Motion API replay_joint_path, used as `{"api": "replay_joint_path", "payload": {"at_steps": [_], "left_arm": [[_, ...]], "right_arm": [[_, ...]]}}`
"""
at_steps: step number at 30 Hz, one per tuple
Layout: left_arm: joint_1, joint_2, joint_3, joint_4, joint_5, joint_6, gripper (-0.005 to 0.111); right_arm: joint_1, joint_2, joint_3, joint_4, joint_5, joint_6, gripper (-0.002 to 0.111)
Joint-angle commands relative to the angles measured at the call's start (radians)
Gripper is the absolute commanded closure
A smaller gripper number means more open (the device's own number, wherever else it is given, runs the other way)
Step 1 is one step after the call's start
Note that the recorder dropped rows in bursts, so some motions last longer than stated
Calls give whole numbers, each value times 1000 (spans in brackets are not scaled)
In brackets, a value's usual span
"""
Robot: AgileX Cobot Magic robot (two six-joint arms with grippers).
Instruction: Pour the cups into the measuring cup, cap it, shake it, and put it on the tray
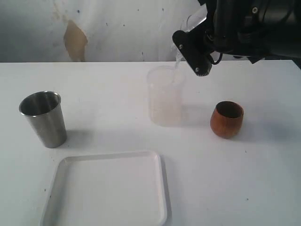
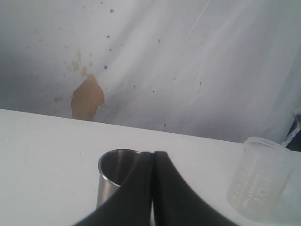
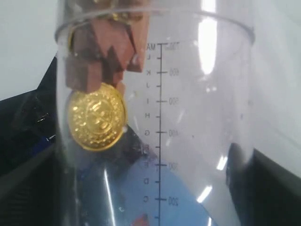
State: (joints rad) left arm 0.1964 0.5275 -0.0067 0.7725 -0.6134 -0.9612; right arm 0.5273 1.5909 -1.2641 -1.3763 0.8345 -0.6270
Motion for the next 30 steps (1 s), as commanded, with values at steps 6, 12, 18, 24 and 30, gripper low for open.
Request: {"api": "replay_joint_path", "payload": {"at_steps": [6,12,18,24,30], "left_arm": [[0,-3,7,-7,-4,1,107],[0,-3,7,-7,-4,1,107],[0,-3,7,-7,-4,1,107],[0,-3,7,-7,-4,1,107],[0,-3,7,-2,-4,1,107]], "right_arm": [[0,-16,-2,-55,-28,-5,108],[0,-16,-2,-69,-41,-5,108],[0,-16,-2,-122,-48,-5,108],[0,-16,-2,-169,-48,-5,108],[0,-16,-2,-171,-50,-38,108]]}}
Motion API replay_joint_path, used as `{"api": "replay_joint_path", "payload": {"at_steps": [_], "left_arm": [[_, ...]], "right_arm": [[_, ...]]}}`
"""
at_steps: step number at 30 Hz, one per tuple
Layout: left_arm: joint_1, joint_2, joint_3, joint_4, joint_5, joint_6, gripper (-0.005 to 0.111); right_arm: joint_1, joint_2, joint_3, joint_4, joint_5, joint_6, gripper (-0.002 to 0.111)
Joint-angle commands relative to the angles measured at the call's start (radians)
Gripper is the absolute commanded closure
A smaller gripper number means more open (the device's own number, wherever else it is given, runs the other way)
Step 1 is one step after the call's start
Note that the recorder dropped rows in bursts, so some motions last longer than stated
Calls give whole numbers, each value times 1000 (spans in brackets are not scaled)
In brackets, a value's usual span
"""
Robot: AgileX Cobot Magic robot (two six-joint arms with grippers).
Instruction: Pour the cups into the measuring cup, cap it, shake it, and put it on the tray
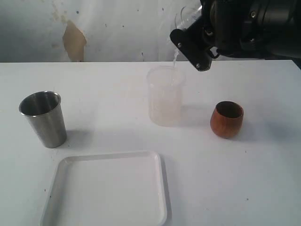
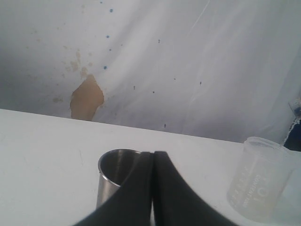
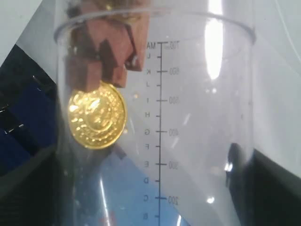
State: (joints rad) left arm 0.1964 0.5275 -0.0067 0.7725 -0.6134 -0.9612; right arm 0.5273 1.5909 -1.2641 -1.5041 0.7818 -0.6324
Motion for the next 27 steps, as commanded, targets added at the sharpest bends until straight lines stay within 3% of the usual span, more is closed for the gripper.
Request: {"api": "replay_joint_path", "payload": {"at_steps": [1,23,27], "left_arm": [[0,-3,7,-2,-4,1,107],[0,-3,7,-4,-13,19,107],[0,-3,7,-4,-13,19,107]], "right_arm": [[0,-16,-2,-43,3,-45,108],[0,-14,-2,-45,-93,-116,108],[0,-14,-2,-19,-76,-36,108]]}}
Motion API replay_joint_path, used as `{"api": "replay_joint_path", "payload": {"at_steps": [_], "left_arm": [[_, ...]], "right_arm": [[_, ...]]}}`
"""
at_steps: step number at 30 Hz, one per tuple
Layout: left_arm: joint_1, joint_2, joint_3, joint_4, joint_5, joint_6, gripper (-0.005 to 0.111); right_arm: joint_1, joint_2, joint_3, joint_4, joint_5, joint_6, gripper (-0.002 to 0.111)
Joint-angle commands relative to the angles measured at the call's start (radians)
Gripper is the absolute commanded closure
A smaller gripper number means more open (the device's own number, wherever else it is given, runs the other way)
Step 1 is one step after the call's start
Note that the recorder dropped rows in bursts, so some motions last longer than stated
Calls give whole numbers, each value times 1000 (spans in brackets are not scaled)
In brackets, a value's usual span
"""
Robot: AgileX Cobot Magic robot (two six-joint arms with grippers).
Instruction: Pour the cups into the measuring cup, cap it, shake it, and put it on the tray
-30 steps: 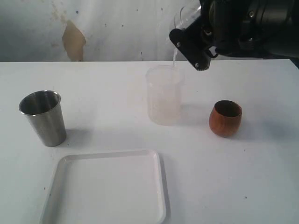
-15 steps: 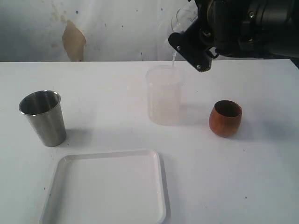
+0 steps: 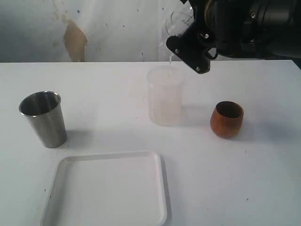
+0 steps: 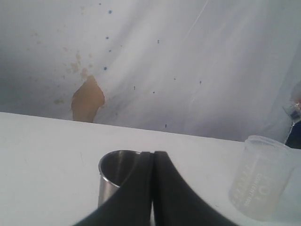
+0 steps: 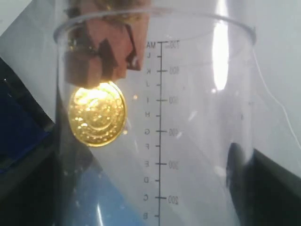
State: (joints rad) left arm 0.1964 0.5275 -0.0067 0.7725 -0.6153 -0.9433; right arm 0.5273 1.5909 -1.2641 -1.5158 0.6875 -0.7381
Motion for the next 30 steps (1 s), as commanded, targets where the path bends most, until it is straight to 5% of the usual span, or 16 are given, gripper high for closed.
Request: {"api": "replay_joint_path", "payload": {"at_steps": [1,8,21,30], "left_arm": [[0,-3,7,-4,-11,1,107],[0,-3,7,-4,-20,1,107],[0,-3,7,-2,-46,1,107],[0,-3,7,-2,-46,-1,107]], "right_arm": [[0,-14,-2,1,21,75,108],[0,-24,-2,39,46,263,108],[-4,-174,3,575,-53,570,108],[-196,-409,437,819,-839,871,108]]}}
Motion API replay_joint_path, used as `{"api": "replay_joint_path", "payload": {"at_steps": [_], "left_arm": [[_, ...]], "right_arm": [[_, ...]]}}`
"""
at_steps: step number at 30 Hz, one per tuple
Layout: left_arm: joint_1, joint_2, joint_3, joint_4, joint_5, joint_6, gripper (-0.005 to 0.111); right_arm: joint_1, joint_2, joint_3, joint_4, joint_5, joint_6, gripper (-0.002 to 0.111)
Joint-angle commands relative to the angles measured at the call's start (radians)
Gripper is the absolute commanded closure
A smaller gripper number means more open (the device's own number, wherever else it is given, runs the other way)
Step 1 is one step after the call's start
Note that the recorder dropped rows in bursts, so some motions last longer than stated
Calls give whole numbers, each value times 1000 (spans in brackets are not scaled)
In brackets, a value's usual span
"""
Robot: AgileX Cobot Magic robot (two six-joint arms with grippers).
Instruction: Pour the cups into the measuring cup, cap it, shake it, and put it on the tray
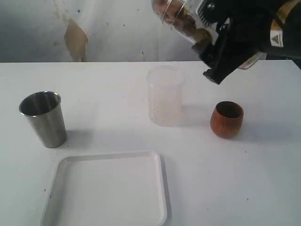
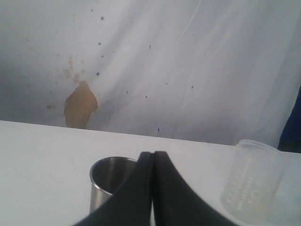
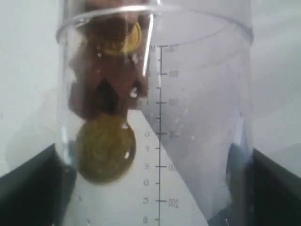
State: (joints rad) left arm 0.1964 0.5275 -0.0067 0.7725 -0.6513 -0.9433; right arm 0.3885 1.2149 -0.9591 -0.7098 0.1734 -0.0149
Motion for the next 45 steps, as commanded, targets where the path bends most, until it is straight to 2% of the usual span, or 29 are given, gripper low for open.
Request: {"api": "replay_joint_path", "payload": {"at_steps": [1,5,12,16,21,24,28,34,39,45], "left_arm": [[0,-3,7,-2,-10,-1,107],[0,-3,7,-2,-10,-2,107],[0,-3,7,-2,-10,-2,107],[0,-3,7,-2,-10,-2,107],[0,-3,7,-2,-12,-3,107],[0,-3,7,-2,-12,-3,107],[0,-3,7,-2,-12,-1,107],[0,-3,7,-2,-12,-1,107],[0,-3,7,0,-10,2,107],[0,-1,7,105,-29,-89,107]], "right_arm": [[-78,-26,188,26,-452,194,108],[-120,7,286,69,-688,229,108],[-140,95,441,270,-1152,229,108],[-140,181,505,277,-1394,237,108],[-140,303,539,225,-1395,252,108],[-140,371,523,128,-1395,261,108],[-140,467,453,-58,-1395,335,108],[-138,577,348,-222,-1395,431,108],[-78,631,292,-229,-1395,438,108],[-2,662,225,-233,-1395,434,108]]}}
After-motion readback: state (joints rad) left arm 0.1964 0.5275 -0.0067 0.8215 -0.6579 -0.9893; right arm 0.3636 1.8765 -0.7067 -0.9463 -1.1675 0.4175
